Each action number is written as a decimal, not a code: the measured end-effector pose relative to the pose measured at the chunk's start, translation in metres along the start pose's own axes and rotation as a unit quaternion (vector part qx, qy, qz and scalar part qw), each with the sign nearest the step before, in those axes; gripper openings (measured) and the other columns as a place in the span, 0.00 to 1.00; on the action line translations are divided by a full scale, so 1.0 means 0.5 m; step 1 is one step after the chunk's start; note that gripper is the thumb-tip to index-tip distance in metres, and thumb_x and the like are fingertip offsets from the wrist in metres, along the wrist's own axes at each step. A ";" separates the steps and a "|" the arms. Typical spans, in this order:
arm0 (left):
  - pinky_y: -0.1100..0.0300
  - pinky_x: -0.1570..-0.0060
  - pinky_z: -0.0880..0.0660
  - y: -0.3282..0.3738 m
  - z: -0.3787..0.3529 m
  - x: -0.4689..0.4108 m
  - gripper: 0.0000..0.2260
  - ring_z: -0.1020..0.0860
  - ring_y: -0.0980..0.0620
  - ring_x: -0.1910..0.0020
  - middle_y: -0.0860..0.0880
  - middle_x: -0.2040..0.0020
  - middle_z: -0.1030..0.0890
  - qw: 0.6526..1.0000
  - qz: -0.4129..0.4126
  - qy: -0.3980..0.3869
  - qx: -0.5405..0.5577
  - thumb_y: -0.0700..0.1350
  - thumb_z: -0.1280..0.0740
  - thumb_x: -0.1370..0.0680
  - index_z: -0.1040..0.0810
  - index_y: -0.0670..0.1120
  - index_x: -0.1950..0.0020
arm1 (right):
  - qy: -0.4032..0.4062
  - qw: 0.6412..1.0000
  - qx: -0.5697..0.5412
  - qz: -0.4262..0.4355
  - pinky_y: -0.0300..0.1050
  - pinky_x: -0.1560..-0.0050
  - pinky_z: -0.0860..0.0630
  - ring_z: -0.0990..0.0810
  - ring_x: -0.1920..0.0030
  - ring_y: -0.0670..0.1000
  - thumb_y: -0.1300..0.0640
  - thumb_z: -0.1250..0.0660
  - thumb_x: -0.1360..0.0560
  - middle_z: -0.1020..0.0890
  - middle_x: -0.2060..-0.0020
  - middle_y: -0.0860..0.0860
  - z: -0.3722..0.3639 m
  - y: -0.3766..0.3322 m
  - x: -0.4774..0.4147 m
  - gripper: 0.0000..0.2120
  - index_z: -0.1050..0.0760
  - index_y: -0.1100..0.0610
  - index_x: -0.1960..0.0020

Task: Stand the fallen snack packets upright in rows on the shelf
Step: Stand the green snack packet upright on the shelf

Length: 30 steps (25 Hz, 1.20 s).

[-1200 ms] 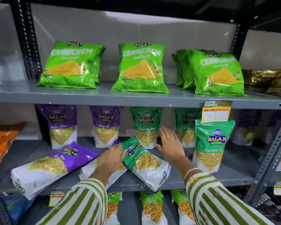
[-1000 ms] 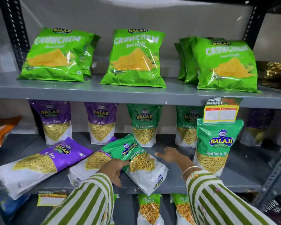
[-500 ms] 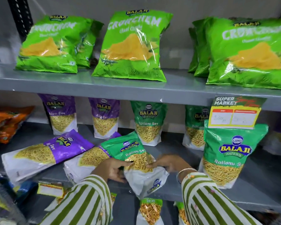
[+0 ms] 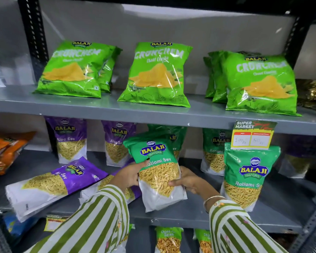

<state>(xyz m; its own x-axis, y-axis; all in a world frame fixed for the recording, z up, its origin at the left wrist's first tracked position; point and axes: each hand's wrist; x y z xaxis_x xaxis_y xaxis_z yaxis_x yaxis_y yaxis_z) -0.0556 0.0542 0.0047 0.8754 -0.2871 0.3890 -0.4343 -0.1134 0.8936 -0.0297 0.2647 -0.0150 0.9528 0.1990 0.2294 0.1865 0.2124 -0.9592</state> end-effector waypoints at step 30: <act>0.66 0.64 0.24 -0.010 -0.145 -0.212 0.17 0.21 0.47 0.50 0.44 0.46 0.21 0.970 -0.167 0.054 -0.168 0.39 0.32 0.27 0.26 0.37 0.40 | 0.295 0.948 0.100 0.059 0.37 0.51 0.28 0.21 0.45 0.55 0.70 0.25 0.39 0.21 0.42 0.59 0.114 0.144 -0.087 0.34 0.36 0.63 0.36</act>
<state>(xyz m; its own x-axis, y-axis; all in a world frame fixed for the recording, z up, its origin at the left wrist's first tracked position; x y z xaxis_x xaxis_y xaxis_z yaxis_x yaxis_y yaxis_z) -0.1308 0.1545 -0.0249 0.9804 -0.1837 0.0706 -0.0452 0.1391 0.9892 -0.0713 0.3261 -0.0844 0.9436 -0.3244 -0.0659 0.0780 0.4114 -0.9081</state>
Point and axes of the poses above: each hand's wrist, its own x-axis away from the middle knuckle, its own z-axis out of the back of the hand, y = z × x
